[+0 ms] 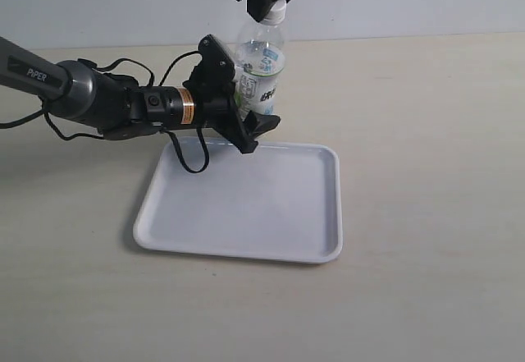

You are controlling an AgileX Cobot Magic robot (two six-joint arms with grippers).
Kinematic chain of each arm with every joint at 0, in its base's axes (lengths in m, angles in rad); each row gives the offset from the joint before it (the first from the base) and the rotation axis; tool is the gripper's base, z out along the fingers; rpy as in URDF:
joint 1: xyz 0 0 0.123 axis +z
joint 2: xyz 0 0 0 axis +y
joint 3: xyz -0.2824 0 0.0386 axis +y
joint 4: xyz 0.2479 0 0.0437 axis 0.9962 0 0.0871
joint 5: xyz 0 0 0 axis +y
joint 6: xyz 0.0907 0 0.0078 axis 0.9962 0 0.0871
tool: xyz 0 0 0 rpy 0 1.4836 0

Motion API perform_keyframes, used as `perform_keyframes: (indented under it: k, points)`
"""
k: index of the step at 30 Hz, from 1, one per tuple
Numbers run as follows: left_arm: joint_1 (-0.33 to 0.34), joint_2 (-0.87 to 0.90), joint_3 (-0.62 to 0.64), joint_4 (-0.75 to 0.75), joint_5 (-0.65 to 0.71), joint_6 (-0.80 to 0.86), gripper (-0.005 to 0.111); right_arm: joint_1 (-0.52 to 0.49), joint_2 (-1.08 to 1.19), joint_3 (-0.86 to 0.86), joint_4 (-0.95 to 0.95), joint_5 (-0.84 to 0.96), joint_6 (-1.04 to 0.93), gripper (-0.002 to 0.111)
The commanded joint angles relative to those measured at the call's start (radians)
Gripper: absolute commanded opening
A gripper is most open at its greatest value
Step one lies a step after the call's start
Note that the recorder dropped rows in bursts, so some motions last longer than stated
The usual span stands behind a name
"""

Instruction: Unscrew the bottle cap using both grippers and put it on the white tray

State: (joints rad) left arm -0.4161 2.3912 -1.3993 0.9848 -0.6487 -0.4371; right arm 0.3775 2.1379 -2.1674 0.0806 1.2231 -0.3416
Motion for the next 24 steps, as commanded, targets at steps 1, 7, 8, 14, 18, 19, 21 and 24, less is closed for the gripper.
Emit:
perform_keyframes:
  k: [1, 7, 8, 14, 18, 19, 21, 24]
  points:
    - [-0.003, -0.005, 0.001, -0.003, 0.029, -0.015, 0.000, 0.007, -0.010, -0.003, 0.077, -0.002, -0.146, 0.000]
    - [-0.003, -0.005, 0.001, -0.003, 0.029, -0.015, 0.000, 0.007, -0.010, -0.003, 0.077, -0.002, -0.315, 0.000]
    - [-0.003, -0.005, 0.001, -0.003, 0.029, -0.015, 0.000, 0.007, -0.010, -0.003, 0.077, -0.002, -0.343, 0.000]
    - [-0.003, -0.005, 0.001, -0.003, 0.029, -0.019, 0.000, 0.007, -0.010, -0.003, 0.077, -0.002, -0.529, 0.000]
    - [-0.003, -0.005, 0.001, -0.003, 0.027, -0.019, 0.000, 0.007, -0.010, -0.003, 0.079, -0.002, -0.644, 0.000]
    - [-0.003, -0.005, 0.001, -0.003, 0.027, -0.019, 0.000, 0.007, -0.010, -0.003, 0.079, -0.002, -0.668, 0.000]
    - [-0.003, -0.005, 0.001, -0.003, 0.025, -0.019, 0.000, 0.007, -0.010, -0.003, 0.079, -0.002, -0.726, 0.000]
    - [-0.003, -0.005, 0.001, -0.003, 0.025, -0.019, 0.000, 0.007, -0.010, -0.003, 0.079, -0.002, -0.823, 0.000]
